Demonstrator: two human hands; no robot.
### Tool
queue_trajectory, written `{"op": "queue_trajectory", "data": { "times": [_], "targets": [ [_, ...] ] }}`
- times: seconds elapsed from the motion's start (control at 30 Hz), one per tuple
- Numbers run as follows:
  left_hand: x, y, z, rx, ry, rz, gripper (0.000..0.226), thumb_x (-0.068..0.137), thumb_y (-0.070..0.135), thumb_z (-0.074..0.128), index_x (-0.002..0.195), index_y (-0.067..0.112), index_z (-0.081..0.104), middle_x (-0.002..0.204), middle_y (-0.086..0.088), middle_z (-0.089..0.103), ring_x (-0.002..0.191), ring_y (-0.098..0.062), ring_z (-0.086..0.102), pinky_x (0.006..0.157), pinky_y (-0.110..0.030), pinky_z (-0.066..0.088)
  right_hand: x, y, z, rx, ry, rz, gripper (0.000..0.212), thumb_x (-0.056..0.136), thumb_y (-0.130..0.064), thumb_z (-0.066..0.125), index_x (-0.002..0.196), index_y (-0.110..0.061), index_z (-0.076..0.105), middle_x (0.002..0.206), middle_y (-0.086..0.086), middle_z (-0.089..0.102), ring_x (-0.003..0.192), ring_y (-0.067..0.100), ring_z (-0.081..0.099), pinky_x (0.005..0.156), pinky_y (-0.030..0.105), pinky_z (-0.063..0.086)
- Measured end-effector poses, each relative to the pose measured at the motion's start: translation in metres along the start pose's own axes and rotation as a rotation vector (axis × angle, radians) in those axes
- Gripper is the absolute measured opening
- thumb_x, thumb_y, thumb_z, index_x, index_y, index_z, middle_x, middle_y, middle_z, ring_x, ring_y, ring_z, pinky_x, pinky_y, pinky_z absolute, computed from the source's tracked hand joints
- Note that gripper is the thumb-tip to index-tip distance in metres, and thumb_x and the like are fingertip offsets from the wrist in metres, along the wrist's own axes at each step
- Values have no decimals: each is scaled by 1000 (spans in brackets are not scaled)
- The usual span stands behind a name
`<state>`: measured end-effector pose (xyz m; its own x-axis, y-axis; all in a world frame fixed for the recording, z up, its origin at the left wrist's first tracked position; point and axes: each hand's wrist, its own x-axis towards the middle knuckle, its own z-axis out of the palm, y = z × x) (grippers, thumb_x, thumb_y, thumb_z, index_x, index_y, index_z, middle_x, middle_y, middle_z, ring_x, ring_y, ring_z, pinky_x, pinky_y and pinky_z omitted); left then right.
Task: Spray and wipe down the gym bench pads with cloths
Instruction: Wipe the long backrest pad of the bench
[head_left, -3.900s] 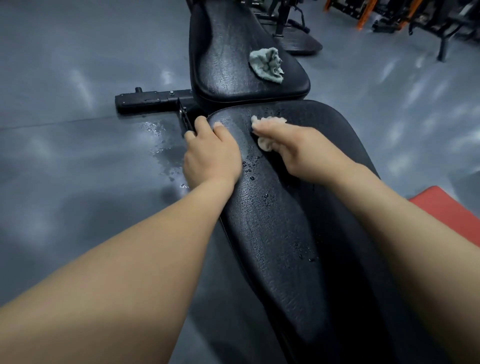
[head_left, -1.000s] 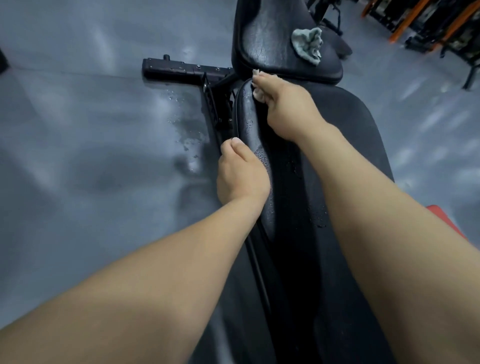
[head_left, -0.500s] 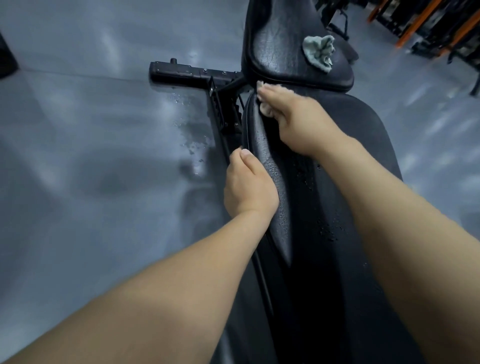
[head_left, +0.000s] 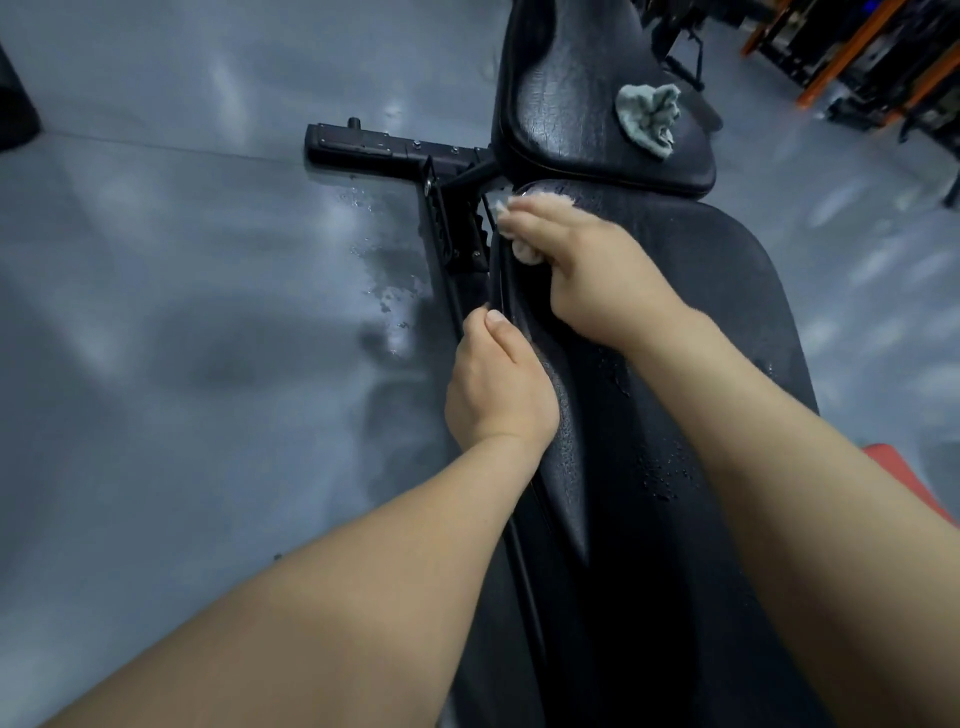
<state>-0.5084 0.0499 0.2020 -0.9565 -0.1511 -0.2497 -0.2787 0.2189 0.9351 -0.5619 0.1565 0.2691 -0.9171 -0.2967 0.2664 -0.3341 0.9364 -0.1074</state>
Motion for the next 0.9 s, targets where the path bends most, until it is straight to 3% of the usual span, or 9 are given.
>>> {"op": "queue_trajectory", "data": {
  "times": [0.1,0.17,0.27,0.47,0.6,0.8,0.9],
  "targets": [
    [-2,0,-1,25,-1,8,46,108,40,17,138,26,50,134,0,62,115,-32,57,81,-35,34,31,17,-1,16,32,135,65,82,2,43,140,-21,61,143,-7,58,131,14,54,112,30,41],
    [-2,0,0,26,5,9,46,108,41,17,137,27,50,133,1,63,114,-30,58,81,-34,34,36,17,-2,23,45,150,61,82,-1,41,135,-20,64,130,-10,65,117,14,61,104,33,47],
    [-2,-1,-1,16,8,0,45,109,41,18,138,27,50,134,1,62,116,-29,58,82,-33,34,15,0,-5,28,46,33,51,87,-10,34,126,-15,67,122,-5,66,111,19,61,99,32,48],
    [1,-2,-1,0,12,12,45,109,40,20,137,24,51,135,-3,61,117,-32,56,81,-35,32,-14,-6,-7,-10,-2,-128,53,88,0,44,135,-16,64,138,-7,60,125,18,57,96,38,53],
    [1,-3,-1,9,11,15,45,108,40,19,135,24,51,132,-4,63,115,-33,57,85,-38,38,21,6,-6,-24,-33,-31,64,81,4,44,138,-19,61,139,-9,59,124,17,58,100,39,51],
    [1,-2,-1,29,16,36,43,108,39,20,131,23,53,129,-4,64,112,-34,58,82,-38,38,11,46,-16,-20,30,223,69,79,7,42,142,-18,60,150,-4,54,138,15,50,116,23,35],
    [3,-4,-1,-1,20,42,43,108,39,21,132,22,53,130,-5,64,113,-35,57,85,-40,40,13,44,-16,-71,37,286,65,81,1,43,142,-16,59,145,-4,59,133,23,55,111,31,43]
  ]
}}
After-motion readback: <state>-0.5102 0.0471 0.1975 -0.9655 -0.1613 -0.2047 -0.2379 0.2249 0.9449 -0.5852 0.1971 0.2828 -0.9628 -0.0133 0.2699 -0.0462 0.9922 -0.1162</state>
